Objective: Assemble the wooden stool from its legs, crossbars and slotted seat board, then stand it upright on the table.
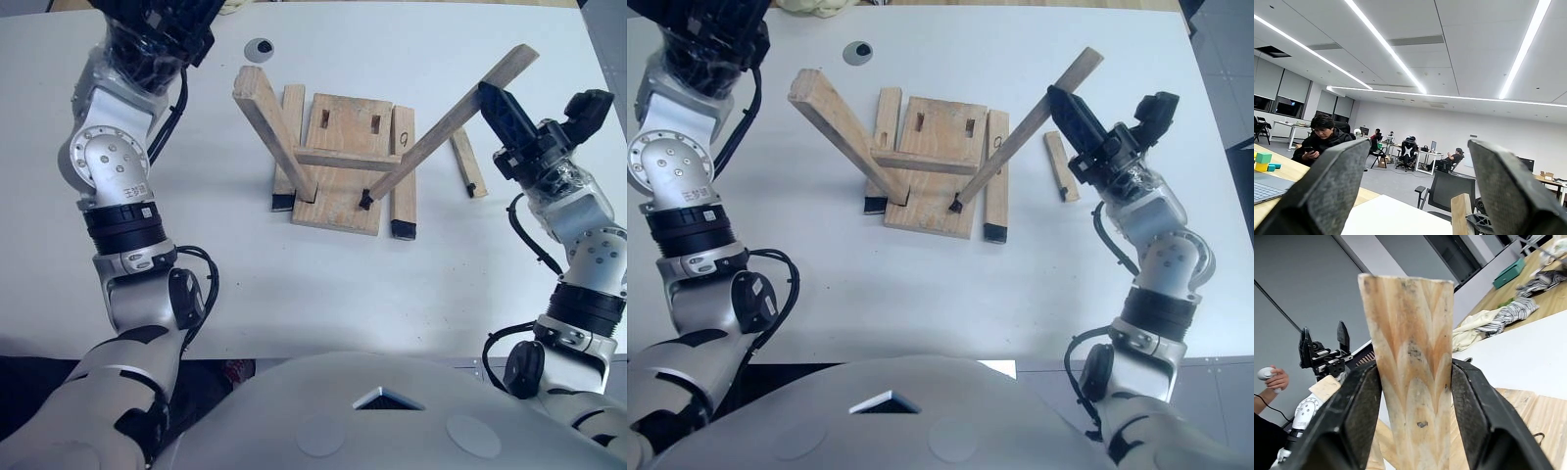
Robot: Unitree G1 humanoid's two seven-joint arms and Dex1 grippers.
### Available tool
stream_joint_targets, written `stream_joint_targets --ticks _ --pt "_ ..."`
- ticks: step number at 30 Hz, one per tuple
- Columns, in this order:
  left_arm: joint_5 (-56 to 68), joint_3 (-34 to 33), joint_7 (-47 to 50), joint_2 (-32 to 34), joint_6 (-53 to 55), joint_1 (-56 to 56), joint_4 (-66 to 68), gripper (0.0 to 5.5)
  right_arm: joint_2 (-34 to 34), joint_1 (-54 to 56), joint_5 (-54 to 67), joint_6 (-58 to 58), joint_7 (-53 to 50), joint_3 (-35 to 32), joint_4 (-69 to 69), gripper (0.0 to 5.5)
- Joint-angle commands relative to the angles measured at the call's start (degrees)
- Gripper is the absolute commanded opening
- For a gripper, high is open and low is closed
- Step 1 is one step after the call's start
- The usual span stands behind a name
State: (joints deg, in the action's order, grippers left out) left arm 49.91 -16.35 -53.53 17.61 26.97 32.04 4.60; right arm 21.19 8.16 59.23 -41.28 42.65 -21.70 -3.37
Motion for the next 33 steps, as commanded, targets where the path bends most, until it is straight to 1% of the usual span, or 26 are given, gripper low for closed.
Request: stream_joint_targets --ticks 1,5,15,17,22,24,26,28,33 --pt "-0.37 -0.12 0.22 0.39 -0.52 0.1 0.32 3.65 2.13 -0.75 -3.61 1.36 1.65 1.61 0.2 2.05" --pt "-0.16 -0.17 0.41 0.39 -0.4 -0.16 0.03 3.65 3.55 -0.93 -4.76 2.13 3.73 2.0 -0.03 2.03" --pt "-1.23 0.79 0.69 0.44 -0.57 -1.09 -0.04 3.65 5.44 -2.61 -11.27 9.6 8.27 4.67 -1.16 2.03" --pt "-2.13 1.74 1.14 1.0 0.56 -1.28 0.12 3.65 6.19 -3.37 -12.88 10.95 9.22 5.94 -1.39 2.03" --pt "-8.46 6.94 1.77 3.82 2.42 -2.67 0.65 3.65 9.07 -4.94 -16.59 14.27 12.12 8.5 -2.17 2.03" --pt "-6.83 7.31 0.87 4.93 5.73 -3.25 -1.07 3.65 9.98 -5.17 -17.06 15.2 12.73 9.16 -2.13 2.03" --pt "0.4 5.16 -1.74 5.95 11.16 -4.14 -4.55 3.65 10.45 -5.14 -17.47 15.87 12.9 9.6 -1.77 2.03" --pt "4.47 3.54 -2.74 6.85 14.38 -4.31 -6.09 3.65 10.77 -5.2 -17.83 16.66 12.93 10.25 -1.21 2.03" --pt "3.5 5.76 -4.25 10.18 17.03 -5.28 -7.84 3.65 11.47 -5.17 -18.62 17.96 13.25 11.68 -0.29 2.03"
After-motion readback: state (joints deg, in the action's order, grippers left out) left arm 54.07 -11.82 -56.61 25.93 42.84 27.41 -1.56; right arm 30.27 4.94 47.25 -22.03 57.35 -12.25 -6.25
